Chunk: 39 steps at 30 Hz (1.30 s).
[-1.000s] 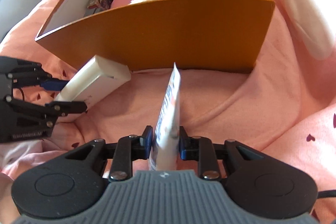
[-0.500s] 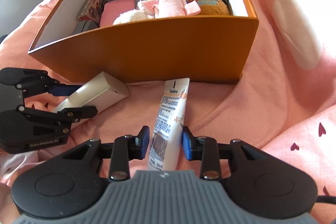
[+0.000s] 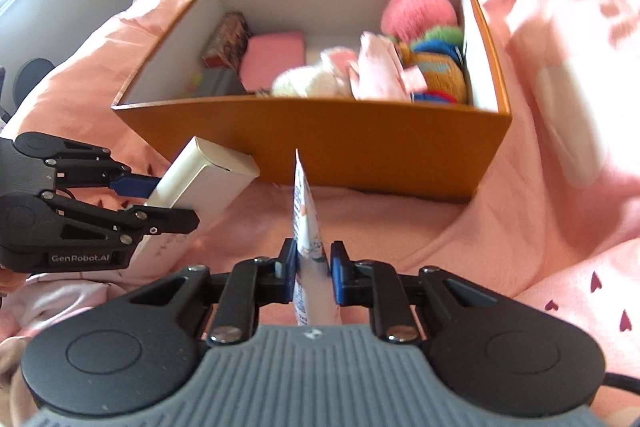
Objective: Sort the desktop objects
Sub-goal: 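Lift white box over orange box while right tool carries Vaseline tube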
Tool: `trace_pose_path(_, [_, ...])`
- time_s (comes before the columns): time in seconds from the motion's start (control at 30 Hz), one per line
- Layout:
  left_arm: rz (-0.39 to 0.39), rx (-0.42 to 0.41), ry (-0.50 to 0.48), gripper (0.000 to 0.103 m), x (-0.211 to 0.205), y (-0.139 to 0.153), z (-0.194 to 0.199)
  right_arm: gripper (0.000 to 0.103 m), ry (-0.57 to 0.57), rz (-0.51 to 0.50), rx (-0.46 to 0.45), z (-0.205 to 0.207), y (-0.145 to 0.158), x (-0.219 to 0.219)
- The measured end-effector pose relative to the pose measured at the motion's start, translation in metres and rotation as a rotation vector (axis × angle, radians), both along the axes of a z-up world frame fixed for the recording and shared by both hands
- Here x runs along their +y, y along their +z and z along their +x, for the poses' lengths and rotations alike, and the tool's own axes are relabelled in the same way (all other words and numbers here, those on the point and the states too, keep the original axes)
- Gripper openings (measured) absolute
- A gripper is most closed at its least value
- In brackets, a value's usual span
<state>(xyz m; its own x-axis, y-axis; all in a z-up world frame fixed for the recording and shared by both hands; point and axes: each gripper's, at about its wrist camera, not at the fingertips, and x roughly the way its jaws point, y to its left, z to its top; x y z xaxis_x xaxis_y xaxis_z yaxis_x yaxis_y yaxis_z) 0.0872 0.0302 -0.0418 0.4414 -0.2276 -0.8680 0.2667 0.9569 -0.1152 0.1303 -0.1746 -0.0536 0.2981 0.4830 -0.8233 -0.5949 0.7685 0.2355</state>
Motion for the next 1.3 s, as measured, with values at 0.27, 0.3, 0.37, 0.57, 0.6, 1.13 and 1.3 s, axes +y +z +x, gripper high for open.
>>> trace_pose_path(0.27, [-0.175,-0.069,0.050,0.032,0.017,0.052,-0.011,0.019,0.051,0.084,-0.085,-0.008,0.051,0.005])
trace_pose_path(0.3, [-0.185,-0.085,0.054,0.032,0.019,0.059,-0.011,0.019,0.056,0.093,-0.099,-0.007,0.058,0.006])
trace_pose_path(0.37, [-0.199,-0.117,0.061,0.032,0.023,0.072,-0.008,0.019,0.063,0.109,-0.124,-0.005,0.071,0.008])
trace_pose_path(0.57, [-0.116,-0.220,0.037,0.032,0.025,0.114,0.009,0.019,0.098,0.109,-0.215,0.010,0.106,0.017])
trace_pose_path(0.6, [-0.088,-0.231,0.022,0.032,0.022,0.119,0.014,0.019,0.107,0.103,-0.229,0.014,0.110,0.020])
trace_pose_path(1.13, [0.402,-0.217,-0.326,0.032,-0.040,0.080,0.137,0.019,0.130,-0.065,-0.275,0.129,0.094,0.066])
trace_pose_path(1.3, [0.484,-0.191,-0.446,0.032,-0.053,0.044,0.163,0.019,0.094,-0.056,-0.192,0.161,0.072,0.061])
